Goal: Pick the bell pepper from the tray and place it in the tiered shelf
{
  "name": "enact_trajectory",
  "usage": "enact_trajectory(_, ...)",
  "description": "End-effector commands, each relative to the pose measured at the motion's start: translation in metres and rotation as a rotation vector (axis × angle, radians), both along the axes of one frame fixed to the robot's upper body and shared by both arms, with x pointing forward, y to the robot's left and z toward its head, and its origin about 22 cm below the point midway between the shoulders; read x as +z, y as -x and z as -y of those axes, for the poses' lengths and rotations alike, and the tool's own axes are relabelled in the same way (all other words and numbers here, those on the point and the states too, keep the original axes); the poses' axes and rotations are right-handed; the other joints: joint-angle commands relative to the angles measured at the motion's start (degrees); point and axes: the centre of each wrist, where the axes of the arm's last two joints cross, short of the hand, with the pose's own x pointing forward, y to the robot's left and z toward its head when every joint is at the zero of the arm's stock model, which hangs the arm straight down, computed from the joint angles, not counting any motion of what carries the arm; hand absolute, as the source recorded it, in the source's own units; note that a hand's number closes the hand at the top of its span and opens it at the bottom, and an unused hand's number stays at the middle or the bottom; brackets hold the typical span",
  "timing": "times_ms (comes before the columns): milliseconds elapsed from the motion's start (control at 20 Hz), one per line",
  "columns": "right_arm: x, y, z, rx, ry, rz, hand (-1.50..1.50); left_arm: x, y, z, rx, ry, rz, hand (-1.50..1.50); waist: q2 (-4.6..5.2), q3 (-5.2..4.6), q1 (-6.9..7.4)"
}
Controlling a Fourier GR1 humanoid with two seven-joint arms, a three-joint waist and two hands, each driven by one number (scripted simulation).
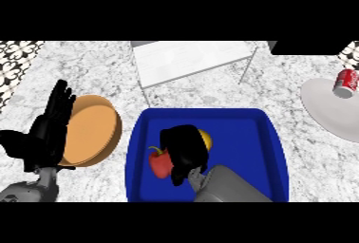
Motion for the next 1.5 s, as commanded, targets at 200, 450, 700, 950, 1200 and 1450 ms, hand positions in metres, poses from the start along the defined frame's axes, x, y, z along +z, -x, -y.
enact_trajectory(200,0.093,0.023,0.008,-0.133,-0.418,0.149,1.5,0.009,0.0,-0.004,0.002,0.006,-0.011,0.0,-0.42,0.02,-0.47)
enact_trajectory(450,0.144,0.01,0.018,-0.309,-0.423,0.286,1.5,0.005,0.013,0.007,0.009,0.002,-0.003,0.0,-0.25,-0.02,-0.08)
enact_trajectory(700,0.181,0.0,0.011,-0.354,-0.383,0.353,1.5,0.009,-0.001,-0.004,-0.011,-0.008,-0.011,0.0,-0.01,-0.04,0.03)
enact_trajectory(950,0.178,-0.035,0.038,-0.388,-0.428,0.386,1.5,0.017,-0.001,-0.006,-0.016,0.002,0.004,0.0,0.07,-0.01,0.12)
enact_trajectory(1200,0.151,-0.061,0.061,-0.4,-0.426,0.401,1.5,0.014,0.012,-0.003,-0.009,0.017,-0.008,0.0,0.08,0.0,0.15)
enact_trajectory(1450,0.138,-0.102,0.05,-0.454,-0.475,0.41,1.5,0.0,0.007,0.009,-0.009,0.004,0.0,0.0,0.27,-0.02,0.54)
